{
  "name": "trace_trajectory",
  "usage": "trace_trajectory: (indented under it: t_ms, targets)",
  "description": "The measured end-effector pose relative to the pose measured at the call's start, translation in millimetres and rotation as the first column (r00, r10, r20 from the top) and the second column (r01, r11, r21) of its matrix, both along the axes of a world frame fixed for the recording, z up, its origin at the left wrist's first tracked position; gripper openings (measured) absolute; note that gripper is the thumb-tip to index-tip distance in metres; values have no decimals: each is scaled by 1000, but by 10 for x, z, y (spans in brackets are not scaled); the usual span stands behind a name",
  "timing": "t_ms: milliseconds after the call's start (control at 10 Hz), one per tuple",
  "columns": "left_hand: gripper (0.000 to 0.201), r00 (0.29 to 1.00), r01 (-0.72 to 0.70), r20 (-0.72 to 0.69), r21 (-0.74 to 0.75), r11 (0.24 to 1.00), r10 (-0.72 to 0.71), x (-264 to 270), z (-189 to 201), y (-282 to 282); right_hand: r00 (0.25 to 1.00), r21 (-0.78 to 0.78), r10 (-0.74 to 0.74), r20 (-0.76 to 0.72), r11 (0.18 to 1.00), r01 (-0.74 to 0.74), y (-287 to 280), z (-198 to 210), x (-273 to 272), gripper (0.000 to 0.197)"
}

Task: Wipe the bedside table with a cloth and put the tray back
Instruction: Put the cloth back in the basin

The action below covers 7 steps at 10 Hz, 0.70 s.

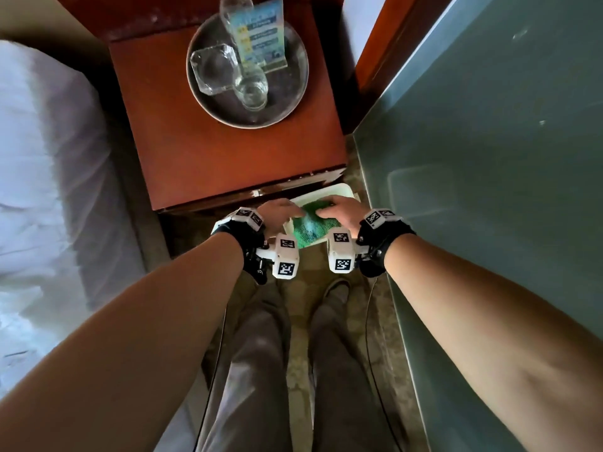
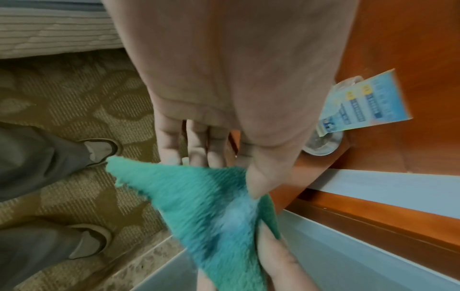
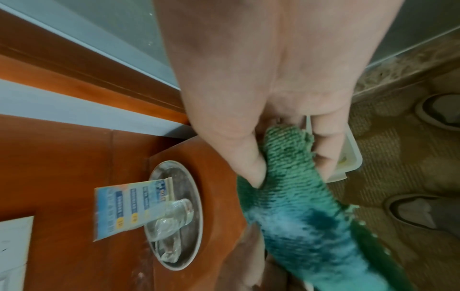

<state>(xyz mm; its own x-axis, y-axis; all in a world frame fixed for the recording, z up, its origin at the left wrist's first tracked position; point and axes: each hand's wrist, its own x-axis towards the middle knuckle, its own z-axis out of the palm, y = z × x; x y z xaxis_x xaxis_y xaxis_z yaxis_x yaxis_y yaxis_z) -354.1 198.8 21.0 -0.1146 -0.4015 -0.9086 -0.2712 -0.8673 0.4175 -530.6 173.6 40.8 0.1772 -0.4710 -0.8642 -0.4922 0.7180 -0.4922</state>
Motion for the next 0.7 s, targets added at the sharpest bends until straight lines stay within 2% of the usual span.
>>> trace_trajectory:
  t_ms: [100, 200, 300, 500, 700]
  targets:
    - [43, 1000, 9, 23, -4, 1000, -9, -195, -605, 34, 999, -44, 37, -31, 998, -38, 46, -717, -233, 30]
    - [41, 982, 174, 76, 16, 985, -175, -351, -1177, 37, 997, -63, -9, -76, 998, 5, 82, -1354, -420, 29]
    - [40, 941, 305, 167, -28, 952, -296, -481, -1784, 20, 995, -48, 10, -100, 999, -14, 104, -1955, -584, 33]
    - [36, 886, 397, 301, -96, 913, -354, -789, -2904, -86, 939, -106, 174, -297, 971, -213, 49, -2911, -904, 37]
    - [26, 843, 438, 389, -97, 894, -371, -957, -3844, -225, 893, -148, 160, -420, 959, -241, -34, -3883, -1073, 35]
